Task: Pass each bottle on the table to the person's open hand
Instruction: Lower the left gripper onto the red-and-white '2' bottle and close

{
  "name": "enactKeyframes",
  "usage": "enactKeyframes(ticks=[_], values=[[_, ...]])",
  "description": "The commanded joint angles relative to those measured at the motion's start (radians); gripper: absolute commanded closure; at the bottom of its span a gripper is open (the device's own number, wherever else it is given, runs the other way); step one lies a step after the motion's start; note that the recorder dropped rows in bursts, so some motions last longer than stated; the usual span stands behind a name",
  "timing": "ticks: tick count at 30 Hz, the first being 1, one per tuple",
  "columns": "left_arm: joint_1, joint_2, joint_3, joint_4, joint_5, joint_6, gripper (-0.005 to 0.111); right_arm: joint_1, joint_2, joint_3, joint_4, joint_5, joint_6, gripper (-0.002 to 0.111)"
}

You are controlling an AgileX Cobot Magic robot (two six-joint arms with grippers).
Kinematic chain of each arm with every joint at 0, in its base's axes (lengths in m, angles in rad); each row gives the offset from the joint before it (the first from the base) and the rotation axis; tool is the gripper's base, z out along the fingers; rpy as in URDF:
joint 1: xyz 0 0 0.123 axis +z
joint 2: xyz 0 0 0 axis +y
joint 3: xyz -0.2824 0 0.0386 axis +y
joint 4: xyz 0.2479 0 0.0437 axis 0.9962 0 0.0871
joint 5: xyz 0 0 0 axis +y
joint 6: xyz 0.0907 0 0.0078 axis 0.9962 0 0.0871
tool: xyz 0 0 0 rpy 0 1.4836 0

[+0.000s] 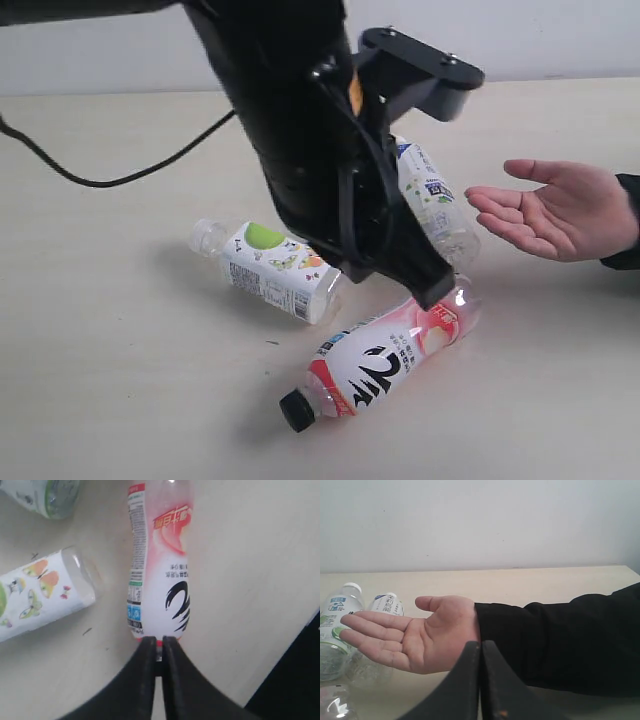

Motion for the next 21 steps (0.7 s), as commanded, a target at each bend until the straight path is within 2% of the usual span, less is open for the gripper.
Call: enactKeyframes(ticks=[1,2,4,7,16,21], values=[[-0.021,0.095,-0.067,0.041,-0.009,0.000,0.067,-0.005,-0.005,0.004,-0.002,-0.005,-0.001,0.108],[-0.021,0.116,-0.071,0.041,-0.011,0.010,0.054,-0.005,-0.005,0.004,-0.002,-0.005,-0.001,0.108],[-0.021,0.148,-0.074,0.039,-0.016,0.042,0.038,-0.005,-0.005,0.004,-0.002,-0.005,-0.001,0.108],[-0.021,0.203,-0.074,0.039,-0.037,0.049,0.026,-0.005,-0.005,0.004,-0.002,-0.005,-0.001,0.108],[-0.023,0.302,-0.074,0.039,-0.147,0.049,0.026,-0.005,-0.005,0.004,-0.002,-0.005,-0.001,0.108],[-0.023,0.329,-0.074,0.039,-0.163,0.049,0.026,-0.005,-0.005,0.004,-0.002,-0.005,-0.001,0.108]])
